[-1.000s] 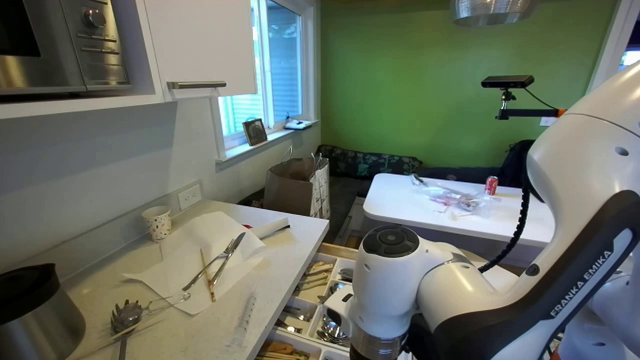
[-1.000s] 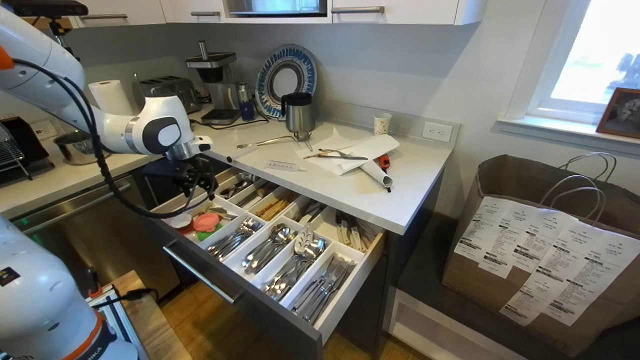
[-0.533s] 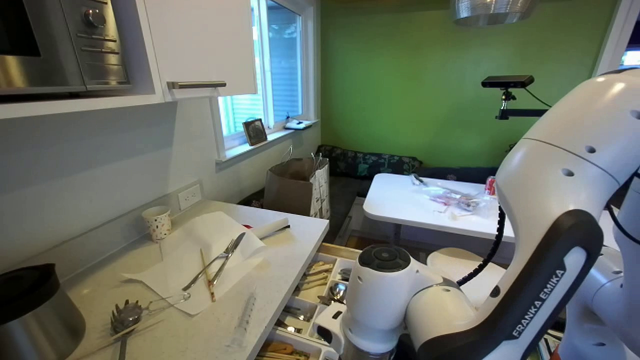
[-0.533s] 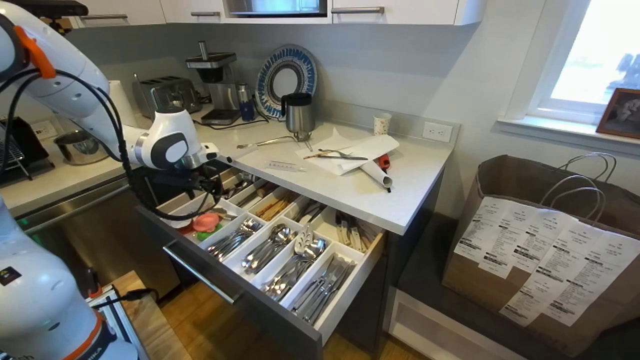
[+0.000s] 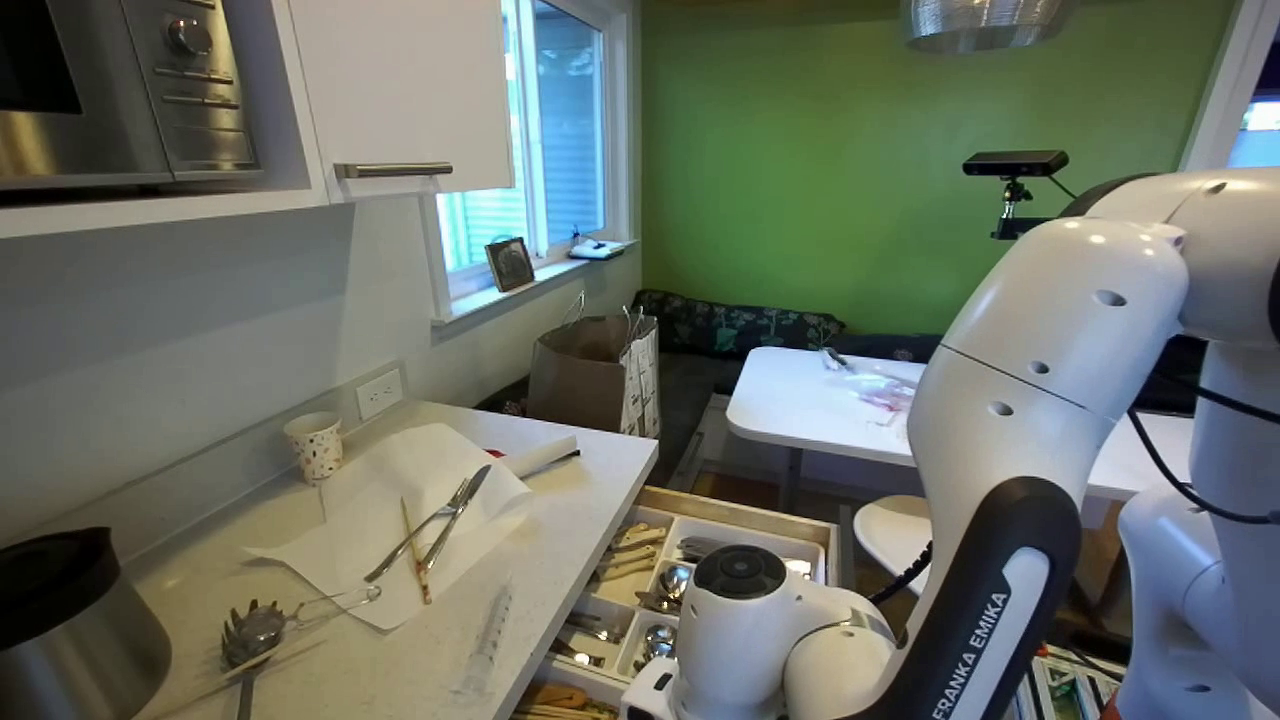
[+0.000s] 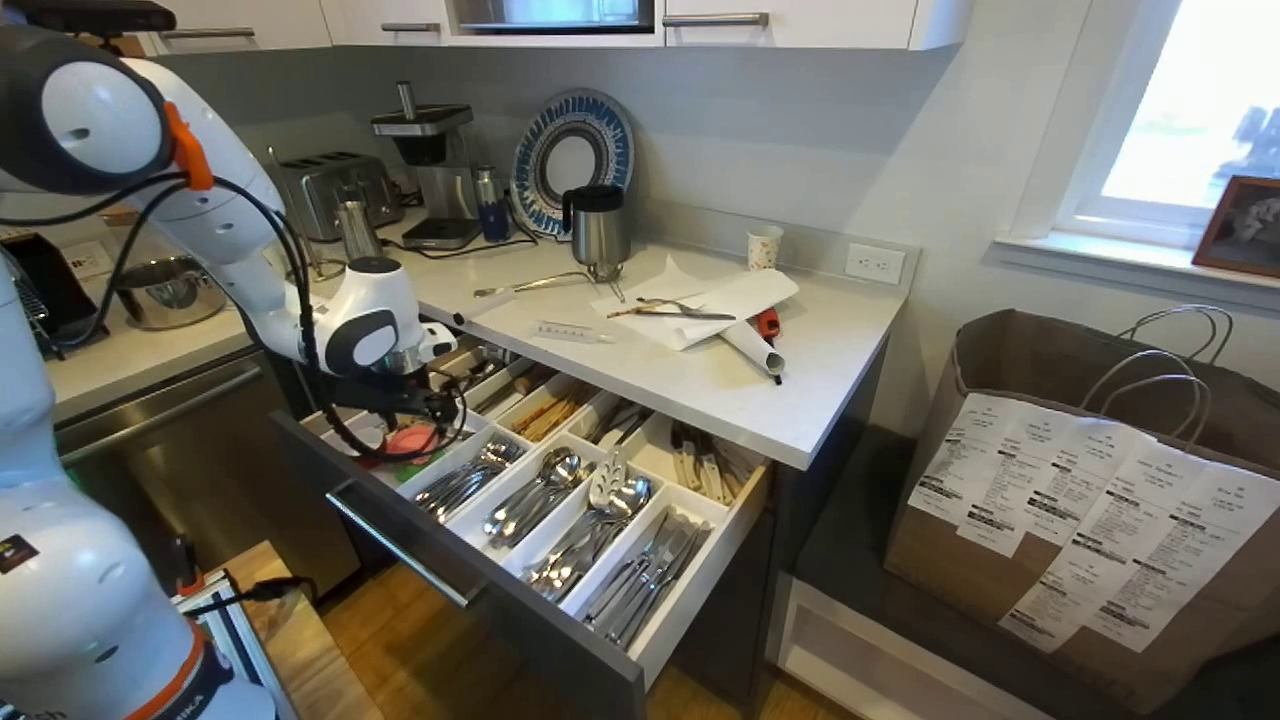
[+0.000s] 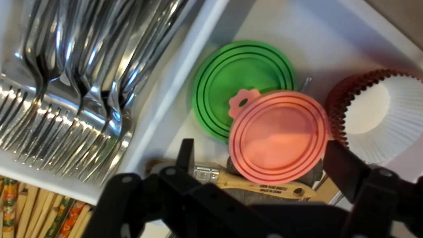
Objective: Pick up the peach lid from the open drawer and put it on the kitchen counter
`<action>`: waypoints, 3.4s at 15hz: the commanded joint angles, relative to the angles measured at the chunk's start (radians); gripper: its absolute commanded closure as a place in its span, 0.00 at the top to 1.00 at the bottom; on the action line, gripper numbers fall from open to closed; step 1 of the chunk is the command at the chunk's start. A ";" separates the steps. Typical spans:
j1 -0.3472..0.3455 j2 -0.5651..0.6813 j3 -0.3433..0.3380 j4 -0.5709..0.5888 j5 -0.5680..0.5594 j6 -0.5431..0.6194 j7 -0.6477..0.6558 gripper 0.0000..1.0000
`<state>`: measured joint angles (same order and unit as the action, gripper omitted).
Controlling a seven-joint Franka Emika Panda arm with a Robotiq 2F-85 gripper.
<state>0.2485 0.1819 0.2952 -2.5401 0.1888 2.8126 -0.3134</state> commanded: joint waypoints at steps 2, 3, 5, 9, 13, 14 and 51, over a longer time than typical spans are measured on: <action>-0.054 0.102 0.042 0.049 -0.006 0.039 -0.048 1.00; -0.060 0.119 0.044 0.057 -0.016 0.039 -0.048 1.00; -0.068 0.146 0.044 0.072 -0.035 0.053 -0.036 1.00; -0.076 0.185 0.037 0.100 -0.069 0.042 -0.015 1.00; -0.086 0.202 0.043 0.118 -0.077 0.015 0.007 0.61; -0.085 0.203 0.044 0.120 -0.078 0.012 0.012 0.61; -0.161 -0.229 0.178 0.120 0.802 0.047 -0.363 0.03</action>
<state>0.0853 -0.0877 0.4712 -2.4689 0.9523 2.8038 -0.6898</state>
